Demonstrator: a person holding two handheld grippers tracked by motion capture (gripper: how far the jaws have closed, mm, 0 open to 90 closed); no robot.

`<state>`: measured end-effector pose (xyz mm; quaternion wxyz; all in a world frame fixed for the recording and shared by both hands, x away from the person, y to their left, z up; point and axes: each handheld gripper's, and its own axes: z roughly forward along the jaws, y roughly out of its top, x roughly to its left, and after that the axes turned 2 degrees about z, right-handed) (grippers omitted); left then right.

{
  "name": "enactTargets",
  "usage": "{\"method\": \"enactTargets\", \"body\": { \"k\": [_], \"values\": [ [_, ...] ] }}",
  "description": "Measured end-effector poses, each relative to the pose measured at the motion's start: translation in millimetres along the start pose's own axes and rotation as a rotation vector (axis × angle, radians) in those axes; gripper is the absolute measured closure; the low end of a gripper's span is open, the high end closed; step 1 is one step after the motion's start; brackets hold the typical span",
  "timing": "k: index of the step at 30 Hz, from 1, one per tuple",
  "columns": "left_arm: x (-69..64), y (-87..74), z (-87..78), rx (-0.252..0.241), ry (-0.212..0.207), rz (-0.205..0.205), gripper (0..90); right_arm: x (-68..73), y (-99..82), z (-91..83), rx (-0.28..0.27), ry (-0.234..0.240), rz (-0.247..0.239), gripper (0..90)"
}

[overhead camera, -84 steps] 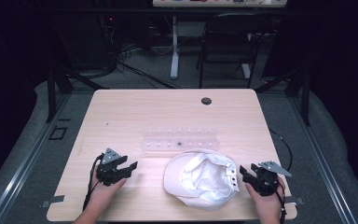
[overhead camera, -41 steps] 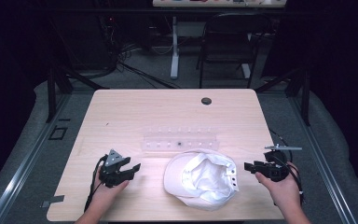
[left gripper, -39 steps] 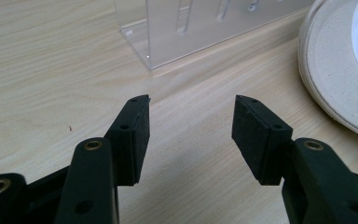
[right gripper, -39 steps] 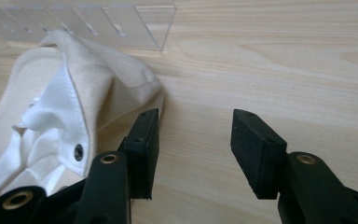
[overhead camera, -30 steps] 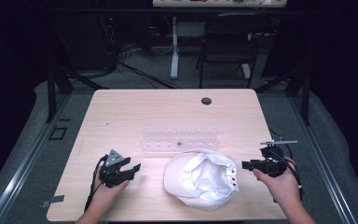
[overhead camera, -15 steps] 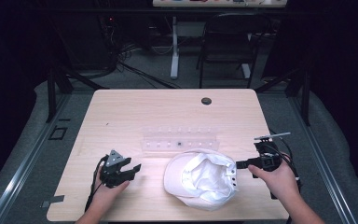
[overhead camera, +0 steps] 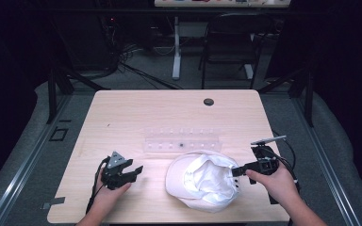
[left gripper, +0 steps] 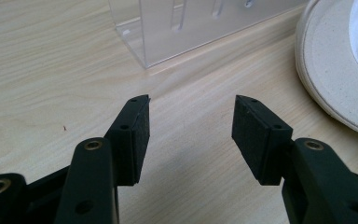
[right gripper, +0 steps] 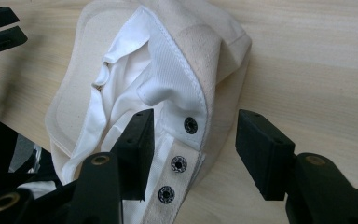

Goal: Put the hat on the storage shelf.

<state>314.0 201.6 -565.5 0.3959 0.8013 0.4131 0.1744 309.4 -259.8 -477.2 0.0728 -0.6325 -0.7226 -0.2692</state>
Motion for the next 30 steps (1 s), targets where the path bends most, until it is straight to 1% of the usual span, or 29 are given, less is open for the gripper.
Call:
{"method": "enactTargets", "body": {
  "k": [1,2,4,5,7,8,9,10,11,12,13,14,15,16,19,20,21,22,24,25,27,28,30],
  "values": [
    [0.0,0.0,0.0,0.0,0.0,0.0,47.1,0.3,-0.6,1.4,-0.001,0.002,0.009,47.0],
    [0.0,0.0,0.0,0.001,0.0,0.001,47.1,-0.3,-1.0,2.8,0.003,0.011,0.009,46.8],
    [0.0,0.0,0.1,0.002,0.0,0.001,47.1,-0.6,-2.4,6.1,0.012,0.011,0.015,46.9],
    [0.1,0.0,0.2,0.002,0.0,0.002,47.1,-1.4,-2.9,7.5,0.027,0.017,0.014,46.9],
    [0.0,0.0,0.2,0.002,0.0,0.002,47.1,-2.8,-4.0,11.7,0.042,0.024,0.013,46.9],
    [0.0,0.0,0.1,0.002,-0.001,0.002,47.1,-1.3,-5.7,15.3,0.023,0.026,0.041,46.9],
    [-0.1,0.0,0.1,0.002,-0.001,0.001,47.1,-2.3,-6.0,17.3,0.035,0.033,0.034,46.9],
    [-0.1,0.0,0.1,0.001,-0.002,0.001,47.0,-1.7,-6.9,20.1,0.033,0.034,0.047,46.9],
    [0.0,0.1,0.0,0.003,-0.003,0.001,46.9,-2.1,-7.2,21.9,0.044,0.043,0.052,46.9],
    [0.0,0.1,0.0,0.003,-0.003,0.001,46.8,-2.1,-7.2,21.9,0.044,0.043,0.052,46.9],
    [0.0,0.0,0.1,0.002,-0.004,0.0,46.8,-2.6,-7.5,25.7,0.06,0.049,0.044,46.9],
    [-0.1,0.0,0.2,0.002,-0.003,0.001,46.9,-1.3,-8.1,28.0,0.06,0.05,0.059,46.9],
    [-0.1,0.0,0.3,0.003,-0.003,0.002,46.8,-1.6,-8.3,29.8,0.069,0.054,0.054,47.0],
    [-0.2,0.0,0.3,0.003,-0.004,0.003,46.8,-0.8,-9.0,32.0,0.068,0.052,0.06,47.2],
    [-0.2,0.0,0.2,0.003,-0.004,0.003,46.8,0.6,-8.9,36.1,0.096,0.067,0.054,47.7],
    [-0.2,0.0,0.1,0.002,-0.004,0.002,46.8,2.2,-9.4,37.3,0.085,0.068,0.069,47.9],
    [-0.1,0.0,0.1,0.001,-0.004,0.001,46.8,2.4,-9.1,36.9,0.092,0.073,0.061,48.1],
    [-0.1,0.0,0.1,0.001,-0.004,0.0,46.8,2.7,-7.7,35.2,0.106,0.081,0.043,48.1],
    [0.0,-0.1,0.1,0.003,-0.004,0.002,46.8,5.4,-7.2,32.8,0.086,0.083,0.055,48.1],
    [-0.1,-0.1,0.2,0.003,-0.004,0.002,46.8,6.1,-6.6,31.4,0.082,0.092,0.058,48.2],
    [-0.2,0.0,0.2,0.003,-0.005,0.003,46.8,6.5,-4.6,27.2,0.09,0.101,0.057,48.7],
    [-0.2,0.0,0.2,0.002,-0.005,0.002,46.8,8.2,-4.8,26.7,0.071,0.102,0.081,48.8],
    [-0.2,0.0,0.2,0.004,-0.004,0.004,46.8,8.8,-3.5,23.9,0.071,0.109,0.077,48.9]
  ]
}}
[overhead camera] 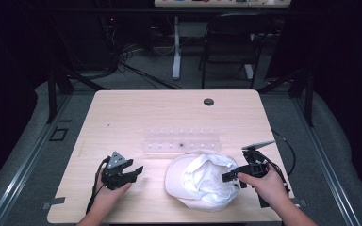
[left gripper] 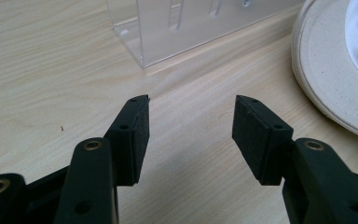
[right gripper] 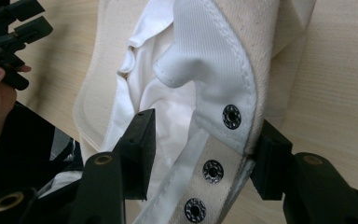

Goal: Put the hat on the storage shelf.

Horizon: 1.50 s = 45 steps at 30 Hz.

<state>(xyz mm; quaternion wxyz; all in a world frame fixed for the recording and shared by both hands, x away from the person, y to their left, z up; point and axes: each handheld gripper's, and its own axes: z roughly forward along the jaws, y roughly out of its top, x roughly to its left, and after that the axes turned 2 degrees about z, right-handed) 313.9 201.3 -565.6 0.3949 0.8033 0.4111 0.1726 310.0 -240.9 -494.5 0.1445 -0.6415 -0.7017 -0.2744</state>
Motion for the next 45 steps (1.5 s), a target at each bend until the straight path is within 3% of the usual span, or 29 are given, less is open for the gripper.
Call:
{"method": "enactTargets", "body": {
  "k": [8,12,21,25,30,38,45],
  "values": [
    [0.0,0.1,0.1,0.005,-0.001,0.002,46.8,6.9,2.9,-7.3,0.009,0.024,-0.003,54.5],
    [0.0,0.0,0.3,0.002,0.0,0.001,46.8,9.1,4.7,-9.5,0.027,0.014,-0.019,60.8],
    [-0.3,0.0,0.4,0.002,-0.001,0.003,46.8,14.6,10.7,-15.0,0.043,0.004,0.015,77.6],
    [-0.5,0.2,0.3,0.007,-0.003,0.008,46.8,17.7,11.2,-15.5,0.026,-0.011,0.03,79.4],
    [-0.4,0.1,0.3,0.007,-0.002,0.007,46.8,22.5,15.1,-20.2,0.037,-0.053,-0.01,81.2],
    [-0.5,0.0,0.2,0.006,-0.002,0.008,46.8,34.3,20.4,-27.0,0.032,-0.116,-0.025,81.6],
    [-1.0,0.0,0.3,0.008,-0.004,0.006,46.9,41.7,25.8,-35.4,0.036,-0.13,-0.048,81.8]
  ]
}}
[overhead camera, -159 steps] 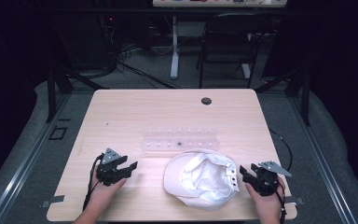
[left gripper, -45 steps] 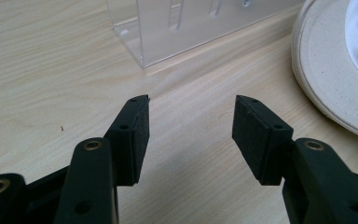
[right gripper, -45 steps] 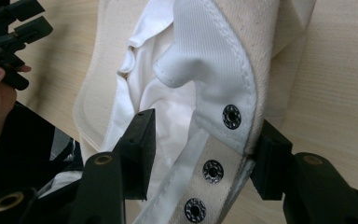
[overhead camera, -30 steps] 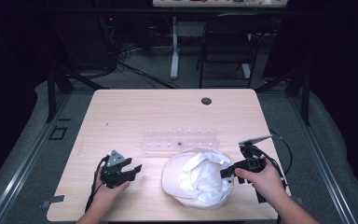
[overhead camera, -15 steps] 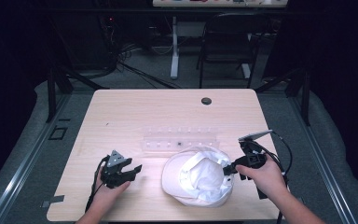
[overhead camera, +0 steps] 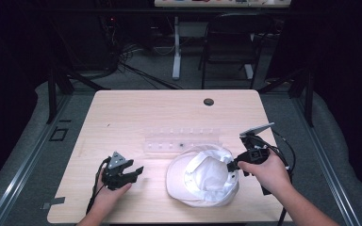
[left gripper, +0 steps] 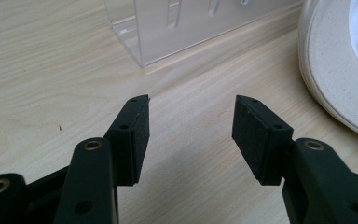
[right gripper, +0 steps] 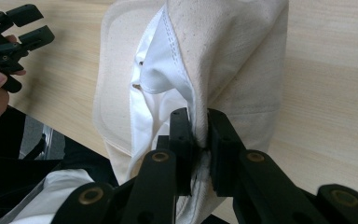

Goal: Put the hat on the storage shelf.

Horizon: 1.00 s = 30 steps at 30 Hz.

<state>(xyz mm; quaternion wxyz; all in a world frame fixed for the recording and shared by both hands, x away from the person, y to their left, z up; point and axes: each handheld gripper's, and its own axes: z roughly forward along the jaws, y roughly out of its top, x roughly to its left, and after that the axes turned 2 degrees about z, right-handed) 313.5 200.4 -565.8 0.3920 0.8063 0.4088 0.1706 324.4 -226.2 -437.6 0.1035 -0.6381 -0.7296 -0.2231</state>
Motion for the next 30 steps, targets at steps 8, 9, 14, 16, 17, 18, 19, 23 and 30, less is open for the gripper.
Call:
{"method": "enactTargets", "body": {
  "k": [8,9,14,16,17,18,19,23,30],
  "values": [
    [-0.3,-0.1,0.3,0.0,0.001,0.003,46.8,9.9,6.0,-12.9,-0.015,0.028,0.007,81.9],
    [-0.3,-0.1,0.3,0.0,0.0,0.003,46.8,10.9,7.2,-15.2,-0.008,0.028,-0.002,81.9],
    [0.1,0.0,0.1,0.003,0.0,0.003,46.9,17.4,11.2,-23.5,-0.017,0.033,-0.004,81.9],
    [0.3,-0.2,0.2,0.001,0.002,0.001,46.9,18.9,12.7,-27.2,-0.017,0.046,-0.005,81.9],
    [0.4,-0.3,0.4,-0.002,0.002,-0.001,46.9,20.5,12.9,-27.8,-0.026,0.049,0.008,81.9],
    [0.7,-0.4,0.2,0.0,0.002,0.0,46.8,20.4,13.5,-29.7,-0.021,0.058,0.005,81.9],
    [0.8,-0.4,0.2,0.0,0.003,0.0,46.9,20.6,14.3,-31.3,-0.019,0.063,0.001,81.9],
    [0.9,-0.3,0.3,0.0,0.003,0.002,46.8,22.3,15.9,-37.3,-0.022,0.087,0.005,81.9],
    [-0.1,-0.3,0.7,-0.001,0.002,-0.004,46.8,23.6,18.2,-47.5,-0.047,0.162,0.001,81.9]
  ]
}}
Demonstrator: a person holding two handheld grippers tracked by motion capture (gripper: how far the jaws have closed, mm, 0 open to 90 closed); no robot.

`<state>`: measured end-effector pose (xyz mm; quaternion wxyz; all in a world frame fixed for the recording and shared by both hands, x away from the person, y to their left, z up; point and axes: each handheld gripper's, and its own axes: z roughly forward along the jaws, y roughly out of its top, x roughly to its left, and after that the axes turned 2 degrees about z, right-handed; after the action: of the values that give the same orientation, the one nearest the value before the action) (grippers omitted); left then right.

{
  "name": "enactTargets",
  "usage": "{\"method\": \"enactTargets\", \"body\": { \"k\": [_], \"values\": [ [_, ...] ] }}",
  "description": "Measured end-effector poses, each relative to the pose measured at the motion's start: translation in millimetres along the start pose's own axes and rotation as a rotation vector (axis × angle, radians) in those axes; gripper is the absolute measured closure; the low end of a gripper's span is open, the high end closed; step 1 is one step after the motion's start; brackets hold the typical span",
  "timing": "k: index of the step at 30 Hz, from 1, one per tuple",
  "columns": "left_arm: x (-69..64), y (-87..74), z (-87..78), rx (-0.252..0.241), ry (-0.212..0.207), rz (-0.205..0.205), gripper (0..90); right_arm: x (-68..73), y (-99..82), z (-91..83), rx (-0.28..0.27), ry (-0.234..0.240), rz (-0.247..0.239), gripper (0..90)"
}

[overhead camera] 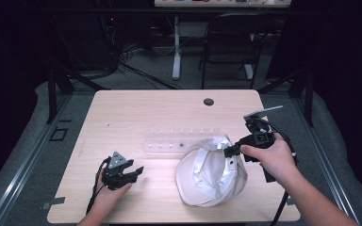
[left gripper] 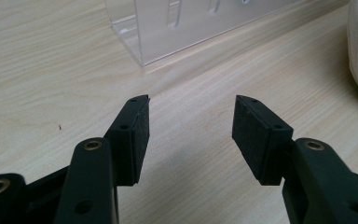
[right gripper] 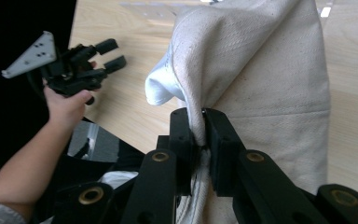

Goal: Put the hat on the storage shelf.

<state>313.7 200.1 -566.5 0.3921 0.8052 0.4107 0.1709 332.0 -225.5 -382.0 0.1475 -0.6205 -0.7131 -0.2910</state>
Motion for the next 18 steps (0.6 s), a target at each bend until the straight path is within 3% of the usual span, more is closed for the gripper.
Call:
{"method": "enactTargets", "body": {
  "k": [10,18],
  "values": [
    [-0.1,0.1,-0.2,0.002,-0.002,0.003,46.8,3.0,0.9,-4.7,-0.039,0.111,-0.008,81.9],
    [0.0,0.1,-0.3,0.003,-0.002,0.003,46.8,8.3,1.8,-9.0,-0.07,0.159,-0.014,82.1]
  ]
}}
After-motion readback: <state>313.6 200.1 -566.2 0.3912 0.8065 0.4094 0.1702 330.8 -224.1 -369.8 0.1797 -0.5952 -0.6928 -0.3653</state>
